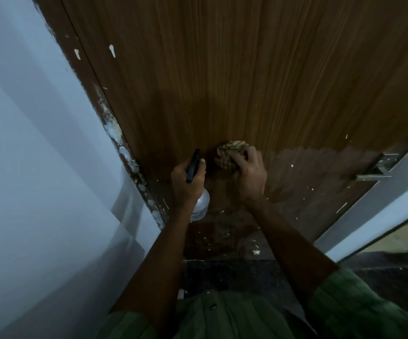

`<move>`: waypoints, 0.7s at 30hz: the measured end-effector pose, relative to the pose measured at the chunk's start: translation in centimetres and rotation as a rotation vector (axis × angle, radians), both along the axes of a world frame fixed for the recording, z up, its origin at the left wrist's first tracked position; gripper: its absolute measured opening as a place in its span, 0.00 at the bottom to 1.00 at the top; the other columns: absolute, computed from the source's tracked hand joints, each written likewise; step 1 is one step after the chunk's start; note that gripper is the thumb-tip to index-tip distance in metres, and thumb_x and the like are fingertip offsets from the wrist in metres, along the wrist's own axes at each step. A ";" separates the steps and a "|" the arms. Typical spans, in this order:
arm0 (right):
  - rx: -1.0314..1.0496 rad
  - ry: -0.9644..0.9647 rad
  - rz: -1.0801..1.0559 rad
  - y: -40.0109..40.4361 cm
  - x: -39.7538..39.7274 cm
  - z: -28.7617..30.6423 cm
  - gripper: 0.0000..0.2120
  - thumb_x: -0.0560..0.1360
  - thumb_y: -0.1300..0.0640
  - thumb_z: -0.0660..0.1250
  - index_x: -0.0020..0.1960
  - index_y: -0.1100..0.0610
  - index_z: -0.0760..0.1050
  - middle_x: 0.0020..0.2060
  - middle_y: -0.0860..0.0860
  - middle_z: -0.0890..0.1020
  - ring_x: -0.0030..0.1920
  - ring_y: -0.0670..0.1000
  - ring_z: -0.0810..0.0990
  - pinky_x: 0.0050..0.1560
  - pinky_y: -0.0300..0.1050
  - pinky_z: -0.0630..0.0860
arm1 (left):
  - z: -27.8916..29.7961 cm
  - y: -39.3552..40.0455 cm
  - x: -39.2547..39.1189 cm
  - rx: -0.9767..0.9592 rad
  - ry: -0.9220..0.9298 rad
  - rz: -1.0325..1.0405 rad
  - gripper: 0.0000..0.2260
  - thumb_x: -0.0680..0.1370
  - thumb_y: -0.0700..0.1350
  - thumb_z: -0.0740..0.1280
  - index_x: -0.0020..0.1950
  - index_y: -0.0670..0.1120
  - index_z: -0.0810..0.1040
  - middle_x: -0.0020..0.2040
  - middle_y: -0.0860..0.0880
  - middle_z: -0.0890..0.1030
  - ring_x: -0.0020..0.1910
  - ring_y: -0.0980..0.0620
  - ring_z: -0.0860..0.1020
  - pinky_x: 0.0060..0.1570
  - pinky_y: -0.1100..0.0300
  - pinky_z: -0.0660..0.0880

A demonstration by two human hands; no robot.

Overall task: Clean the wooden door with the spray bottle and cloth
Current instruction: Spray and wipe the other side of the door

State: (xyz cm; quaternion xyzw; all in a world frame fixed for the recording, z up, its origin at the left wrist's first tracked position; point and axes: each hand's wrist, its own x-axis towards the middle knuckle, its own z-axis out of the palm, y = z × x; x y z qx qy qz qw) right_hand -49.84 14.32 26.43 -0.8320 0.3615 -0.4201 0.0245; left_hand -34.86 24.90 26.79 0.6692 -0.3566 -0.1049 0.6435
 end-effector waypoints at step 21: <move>0.319 0.314 -0.008 -5.0 -8.3 -5.6 0.17 0.79 0.53 0.71 0.64 0.58 0.76 0.62 0.53 0.73 0.60 0.55 0.76 0.53 0.58 0.80 | -0.1 -4.5 -7.5 0.127 -0.214 -0.075 0.17 0.82 0.59 0.66 0.42 0.49 0.84 0.33 0.52 0.83 0.34 0.54 0.82 0.38 0.54 0.80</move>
